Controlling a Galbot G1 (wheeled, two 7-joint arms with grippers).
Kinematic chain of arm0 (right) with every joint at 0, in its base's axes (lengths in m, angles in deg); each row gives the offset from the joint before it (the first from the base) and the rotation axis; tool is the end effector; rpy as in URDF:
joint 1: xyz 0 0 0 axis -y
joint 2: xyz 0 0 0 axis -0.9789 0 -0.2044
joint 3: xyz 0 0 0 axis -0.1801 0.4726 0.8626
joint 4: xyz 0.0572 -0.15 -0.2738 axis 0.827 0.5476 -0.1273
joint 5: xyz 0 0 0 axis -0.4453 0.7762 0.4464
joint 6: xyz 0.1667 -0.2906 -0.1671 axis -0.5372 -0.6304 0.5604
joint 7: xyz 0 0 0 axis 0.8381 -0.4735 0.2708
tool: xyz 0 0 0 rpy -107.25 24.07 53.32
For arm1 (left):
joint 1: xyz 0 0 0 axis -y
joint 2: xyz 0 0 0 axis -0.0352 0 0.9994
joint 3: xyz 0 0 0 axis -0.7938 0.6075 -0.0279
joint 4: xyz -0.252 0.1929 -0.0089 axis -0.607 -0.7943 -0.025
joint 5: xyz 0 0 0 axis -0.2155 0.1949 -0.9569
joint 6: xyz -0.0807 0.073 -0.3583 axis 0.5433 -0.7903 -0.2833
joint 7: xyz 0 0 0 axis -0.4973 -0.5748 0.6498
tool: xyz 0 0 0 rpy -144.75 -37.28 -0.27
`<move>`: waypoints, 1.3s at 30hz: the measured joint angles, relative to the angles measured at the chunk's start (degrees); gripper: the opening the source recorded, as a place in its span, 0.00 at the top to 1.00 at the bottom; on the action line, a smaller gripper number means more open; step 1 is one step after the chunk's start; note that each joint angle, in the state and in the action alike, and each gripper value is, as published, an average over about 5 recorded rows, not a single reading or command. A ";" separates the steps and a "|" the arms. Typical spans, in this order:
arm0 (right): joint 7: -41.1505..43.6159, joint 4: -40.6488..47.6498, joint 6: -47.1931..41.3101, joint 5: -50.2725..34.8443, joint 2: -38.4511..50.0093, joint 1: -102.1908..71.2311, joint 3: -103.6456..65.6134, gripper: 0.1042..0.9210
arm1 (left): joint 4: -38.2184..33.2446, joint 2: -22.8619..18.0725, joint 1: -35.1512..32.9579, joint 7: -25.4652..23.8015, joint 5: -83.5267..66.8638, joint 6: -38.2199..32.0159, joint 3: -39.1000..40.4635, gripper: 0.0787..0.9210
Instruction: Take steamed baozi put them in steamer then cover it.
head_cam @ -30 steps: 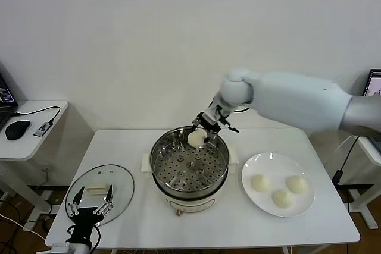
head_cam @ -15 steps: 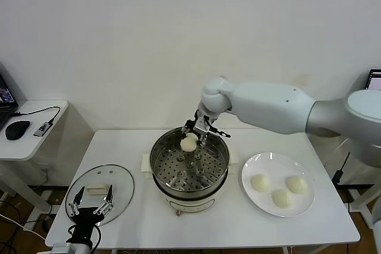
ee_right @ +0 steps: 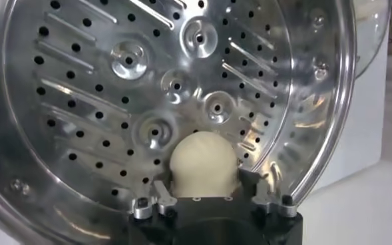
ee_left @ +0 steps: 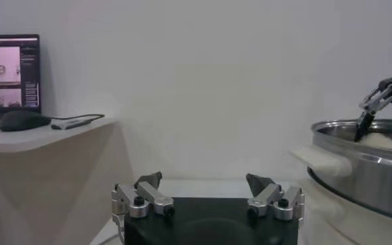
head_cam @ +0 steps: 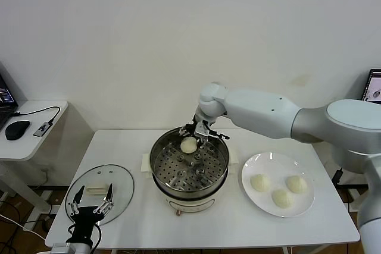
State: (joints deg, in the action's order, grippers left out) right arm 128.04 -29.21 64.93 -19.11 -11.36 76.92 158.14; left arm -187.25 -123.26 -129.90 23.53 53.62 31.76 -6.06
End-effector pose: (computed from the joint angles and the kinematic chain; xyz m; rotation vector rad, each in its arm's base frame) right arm 0.5573 0.1643 -0.1075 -1.9228 0.5688 -2.3277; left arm 0.1823 0.0860 -0.3119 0.1373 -3.0600 -0.0347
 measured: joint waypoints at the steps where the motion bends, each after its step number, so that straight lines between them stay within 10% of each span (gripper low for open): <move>1: 0.25 -0.64 -0.46 -0.54 0.32 0.61 0.12 0.13 | 0.00 0.02 0.08 -0.01 -0.05 0.01 -0.04 0.12; 20: 5.84 -28.42 -35.45 -21.49 26.90 15.38 6.16 0.12 | -1.85 1.50 0.05 -0.10 0.37 0.23 0.62 0.12; 39: 4.18 -35.04 -47.23 -18.48 46.93 -0.10 -0.06 0.12 | -2.18 1.74 -0.10 -0.19 0.87 0.28 0.23 0.12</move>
State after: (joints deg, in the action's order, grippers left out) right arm 132.22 -64.26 17.70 -37.58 35.57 76.82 158.08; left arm -189.43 -121.52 -130.00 23.34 54.49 32.03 -5.83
